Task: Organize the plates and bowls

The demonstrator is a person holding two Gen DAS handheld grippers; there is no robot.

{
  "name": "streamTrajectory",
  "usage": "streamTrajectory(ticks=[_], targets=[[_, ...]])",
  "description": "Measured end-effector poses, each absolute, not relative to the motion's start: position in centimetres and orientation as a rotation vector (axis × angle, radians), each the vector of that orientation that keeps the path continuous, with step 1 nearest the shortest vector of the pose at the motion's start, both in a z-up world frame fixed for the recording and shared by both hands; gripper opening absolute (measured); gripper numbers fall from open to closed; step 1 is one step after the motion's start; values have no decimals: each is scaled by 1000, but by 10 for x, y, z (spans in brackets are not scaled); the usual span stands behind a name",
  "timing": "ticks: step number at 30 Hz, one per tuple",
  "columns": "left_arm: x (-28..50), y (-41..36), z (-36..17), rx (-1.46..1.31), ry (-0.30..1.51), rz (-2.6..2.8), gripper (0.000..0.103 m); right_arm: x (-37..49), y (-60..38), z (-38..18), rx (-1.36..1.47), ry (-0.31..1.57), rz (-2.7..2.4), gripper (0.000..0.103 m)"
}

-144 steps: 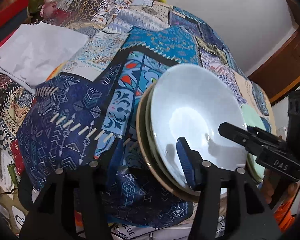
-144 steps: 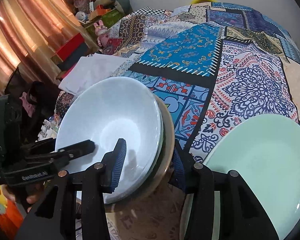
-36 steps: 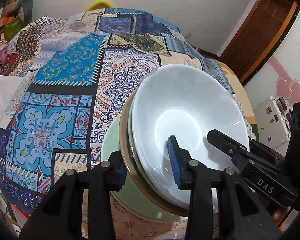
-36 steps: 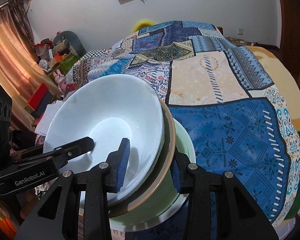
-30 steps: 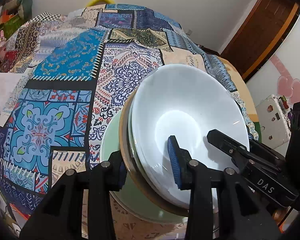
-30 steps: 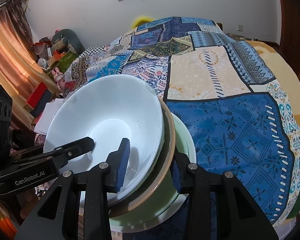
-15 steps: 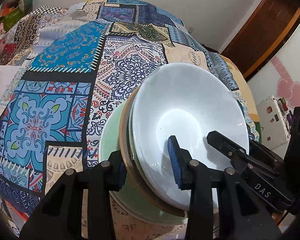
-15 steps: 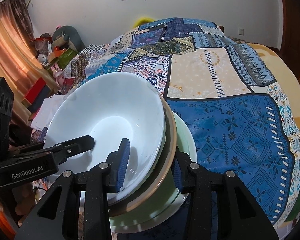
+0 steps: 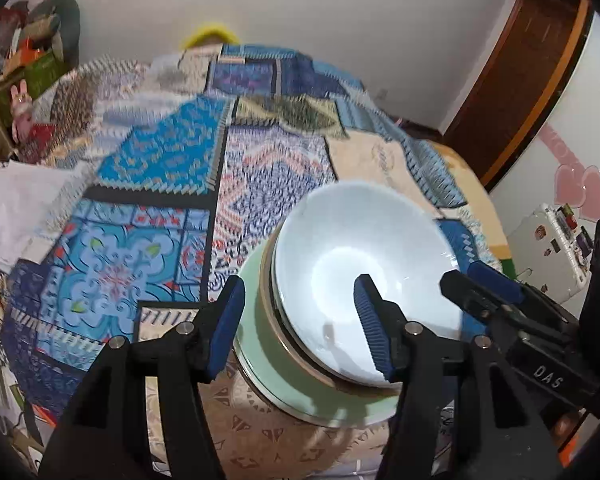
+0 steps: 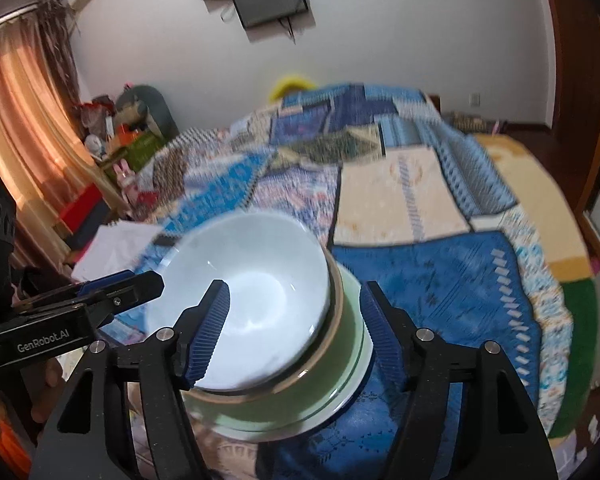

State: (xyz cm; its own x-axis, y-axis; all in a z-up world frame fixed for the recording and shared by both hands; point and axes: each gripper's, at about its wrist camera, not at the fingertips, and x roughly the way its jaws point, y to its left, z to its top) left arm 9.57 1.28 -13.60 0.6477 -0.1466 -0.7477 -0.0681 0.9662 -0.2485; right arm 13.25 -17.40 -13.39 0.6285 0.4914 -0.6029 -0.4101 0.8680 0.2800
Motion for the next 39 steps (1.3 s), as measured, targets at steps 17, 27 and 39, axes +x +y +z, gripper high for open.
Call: streamTrajectory(ticks=[17,27,39], targets=[[-16,2,-7,-153,384,-65,81,44,-183,-41,67,350,549,86],[-52,2,9,-113,265,-46,98,22,-180,-30,47,243,530,103],[-69,-1,3,-68,229,-24,103,18,-181,-34,66,246,519,103]])
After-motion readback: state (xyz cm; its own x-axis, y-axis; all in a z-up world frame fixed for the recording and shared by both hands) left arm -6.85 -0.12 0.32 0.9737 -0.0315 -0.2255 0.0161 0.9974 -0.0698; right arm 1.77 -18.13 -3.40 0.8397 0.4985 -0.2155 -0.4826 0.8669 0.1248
